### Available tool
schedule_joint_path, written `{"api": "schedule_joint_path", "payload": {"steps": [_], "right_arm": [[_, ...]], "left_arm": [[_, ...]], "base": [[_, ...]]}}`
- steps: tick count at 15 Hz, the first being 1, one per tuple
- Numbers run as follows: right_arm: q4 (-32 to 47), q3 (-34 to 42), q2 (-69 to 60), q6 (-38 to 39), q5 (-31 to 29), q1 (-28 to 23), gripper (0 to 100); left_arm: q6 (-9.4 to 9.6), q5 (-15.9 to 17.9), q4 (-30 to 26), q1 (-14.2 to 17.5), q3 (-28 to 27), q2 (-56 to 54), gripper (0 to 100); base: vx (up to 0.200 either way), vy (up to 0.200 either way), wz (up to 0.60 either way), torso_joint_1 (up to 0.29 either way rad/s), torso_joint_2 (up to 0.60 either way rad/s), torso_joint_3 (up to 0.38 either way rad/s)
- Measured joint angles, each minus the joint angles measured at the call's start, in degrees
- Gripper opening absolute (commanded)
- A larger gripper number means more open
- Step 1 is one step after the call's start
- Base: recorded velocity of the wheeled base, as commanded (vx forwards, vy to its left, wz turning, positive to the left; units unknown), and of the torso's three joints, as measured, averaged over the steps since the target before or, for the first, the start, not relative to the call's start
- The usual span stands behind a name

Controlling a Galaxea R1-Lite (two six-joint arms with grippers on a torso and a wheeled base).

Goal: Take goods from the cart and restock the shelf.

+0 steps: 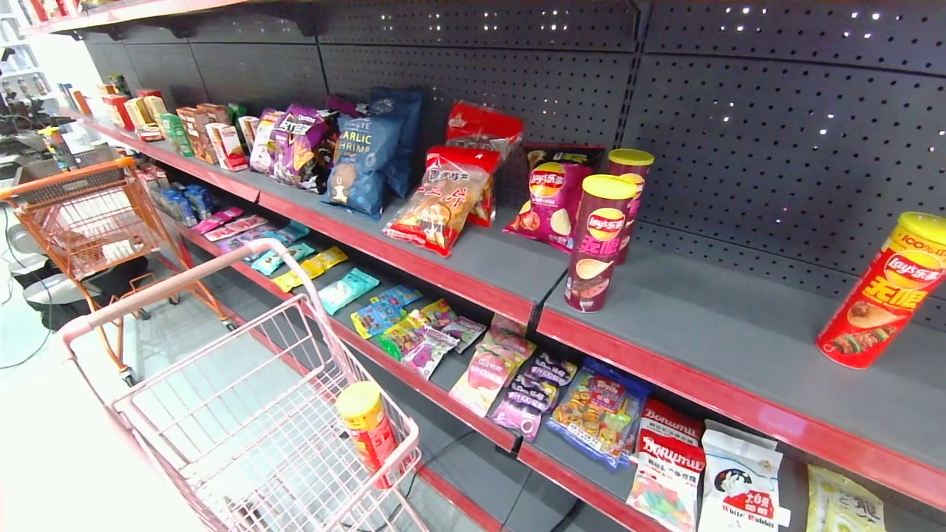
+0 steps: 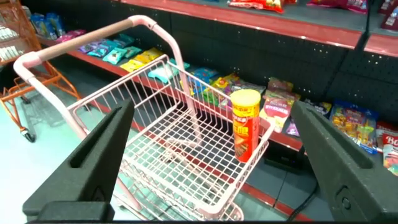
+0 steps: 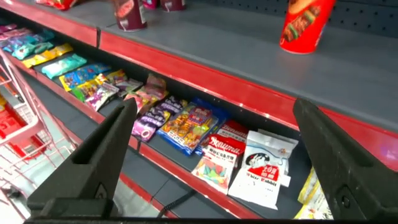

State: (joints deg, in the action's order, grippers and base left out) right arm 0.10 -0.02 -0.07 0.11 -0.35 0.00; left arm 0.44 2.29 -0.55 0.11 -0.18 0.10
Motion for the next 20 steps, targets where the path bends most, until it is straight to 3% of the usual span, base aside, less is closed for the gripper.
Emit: {"api": "schedule_joint_path", "payload": {"steps": [14,20], "right_arm": [[0.0,0.02,0.0,0.1,0.06,0.02,100],[0.0,0.02,0.0,-0.01,0.09,0.07,100]], "left_arm": [[0.0,0.17,0.01,0.05,0.0,0.0,100],[0.0,0.17,0.01,0.05,-0.04,0.0,100]], "base": [[0.0,0.0,0.0,-0.149,0.36,0.208],[0.0,0.0,0.0,-0.198,0.53,0.327]]}}
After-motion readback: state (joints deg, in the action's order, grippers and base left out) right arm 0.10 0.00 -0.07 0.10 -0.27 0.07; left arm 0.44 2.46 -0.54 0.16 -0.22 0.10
